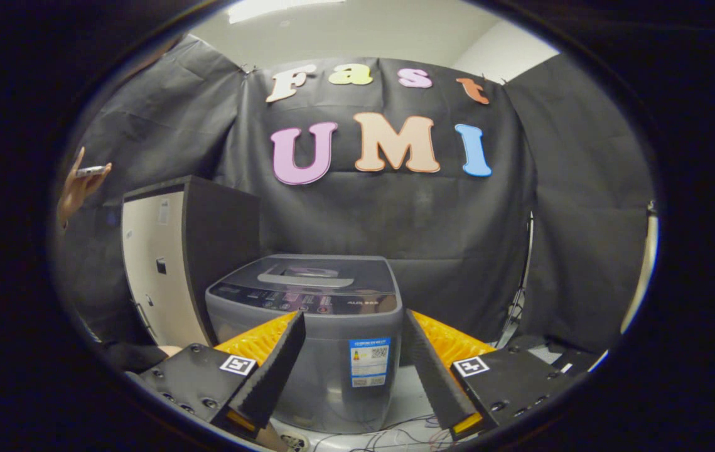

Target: Put the clothes into the washing machine and then close the washing machine lid.

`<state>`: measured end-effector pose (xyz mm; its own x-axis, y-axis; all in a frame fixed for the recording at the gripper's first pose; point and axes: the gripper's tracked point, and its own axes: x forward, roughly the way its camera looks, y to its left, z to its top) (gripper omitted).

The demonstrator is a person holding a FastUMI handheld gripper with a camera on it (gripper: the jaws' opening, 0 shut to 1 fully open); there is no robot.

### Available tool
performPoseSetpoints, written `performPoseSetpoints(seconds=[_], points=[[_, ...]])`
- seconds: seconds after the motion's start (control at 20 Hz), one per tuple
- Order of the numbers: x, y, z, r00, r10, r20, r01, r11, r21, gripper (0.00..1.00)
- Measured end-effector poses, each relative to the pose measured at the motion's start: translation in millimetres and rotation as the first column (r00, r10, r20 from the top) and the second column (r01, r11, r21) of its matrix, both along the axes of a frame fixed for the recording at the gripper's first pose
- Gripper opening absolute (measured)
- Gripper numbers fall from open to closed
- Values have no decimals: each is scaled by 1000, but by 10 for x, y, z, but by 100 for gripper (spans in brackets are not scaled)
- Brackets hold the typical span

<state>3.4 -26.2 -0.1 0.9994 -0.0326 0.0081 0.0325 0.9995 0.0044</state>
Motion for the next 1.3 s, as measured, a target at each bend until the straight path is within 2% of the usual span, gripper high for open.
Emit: performPoseSetpoints(seconds=[1.3], points=[[36,109,-1,1000,17,-5,-17,1000,-14,98]])
